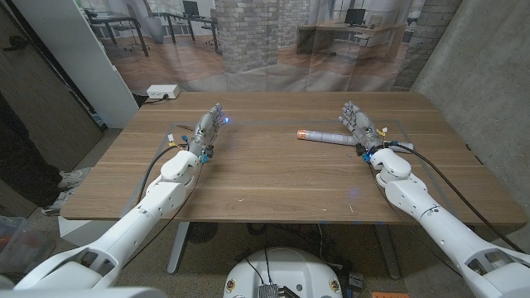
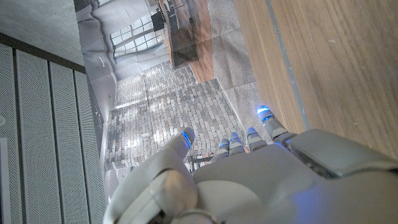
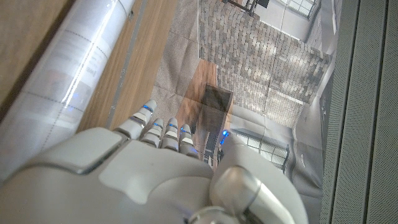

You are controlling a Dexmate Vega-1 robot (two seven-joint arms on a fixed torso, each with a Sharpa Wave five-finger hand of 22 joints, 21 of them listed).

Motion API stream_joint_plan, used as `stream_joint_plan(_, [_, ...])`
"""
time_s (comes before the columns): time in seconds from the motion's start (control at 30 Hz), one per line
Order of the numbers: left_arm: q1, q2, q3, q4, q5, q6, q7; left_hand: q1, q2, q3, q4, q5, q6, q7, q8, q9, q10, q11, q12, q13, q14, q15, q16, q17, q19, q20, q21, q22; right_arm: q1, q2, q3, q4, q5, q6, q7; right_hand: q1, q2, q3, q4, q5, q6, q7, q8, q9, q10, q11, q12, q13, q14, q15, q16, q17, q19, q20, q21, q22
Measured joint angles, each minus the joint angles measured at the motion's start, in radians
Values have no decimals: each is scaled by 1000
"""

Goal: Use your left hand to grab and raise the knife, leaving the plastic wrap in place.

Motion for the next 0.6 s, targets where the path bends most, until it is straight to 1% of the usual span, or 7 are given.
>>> stream_joint_plan(0.07, [3,0,-3,-3,2,-2,0,2,-2,4,-2,0,0,0,0,0,0,0,0,0,3,3,0,0,-3,4,0,0,-9,22,30,-5,-32,-19,18,0,0,0,0,0,4,4,0,0,1,1,0,0,0,0,0,0,0,0,0,0])
stream_joint_plan(0.13, [5,0,-4,-4,5,-3,2,13,5,13,-11,-1,7,-7,0,0,1,0,0,0,15,20,0,0,-4,28,0,0,-15,36,50,-9,-49,-28,28,0,0,4,-4,0,4,4,0,0,5,5,0,0,0,0,0,0,0,0,0,0])
stream_joint_plan(0.27, [10,2,-8,-12,16,-3,9,25,9,23,-36,-19,38,-19,0,0,26,15,7,0,40,53,0,0,-3,102,0,0,-28,79,105,-17,-99,-53,59,0,0,4,-4,0,7,7,0,0,10,2,0,0,0,0,0,0,0,0,0,0])
stream_joint_plan(0.33, [10,2,-8,-12,24,-3,14,35,-1,21,-51,-25,50,-24,4,0,36,20,7,0,49,66,0,0,-5,128,0,4,-34,99,130,-21,-99,-53,59,0,0,4,-4,0,9,5,0,0,14,3,0,0,0,0,0,0,0,0,0,0])
stream_joint_plan(0.37, [10,2,-8,-12,28,-3,17,40,-6,20,-59,-31,60,-25,7,0,42,23,7,0,54,72,0,0,-5,135,0,5,-36,107,139,-22,-99,-53,59,0,0,4,-4,0,11,3,4,0,16,5,5,0,3,2,0,0,7,0,0,0])
stream_joint_plan(0.4, [16,11,-12,-24,32,-3,19,45,-10,19,-66,-34,67,-27,7,0,48,26,10,0,58,75,0,0,-5,138,0,5,-38,114,148,-23,-146,-76,90,0,0,4,-4,0,15,4,7,0,17,6,8,0,6,1,0,0,10,2,0,0])
stream_joint_plan(0.6, [20,17,-16,-33,54,-3,33,59,-25,14,-96,-42,80,-29,7,0,63,41,11,4,82,76,8,0,-5,148,-5,5,-52,164,207,-32,-174,-89,107,0,0,4,-4,0,19,8,8,0,24,13,8,0,12,4,0,0,12,2,0,0])
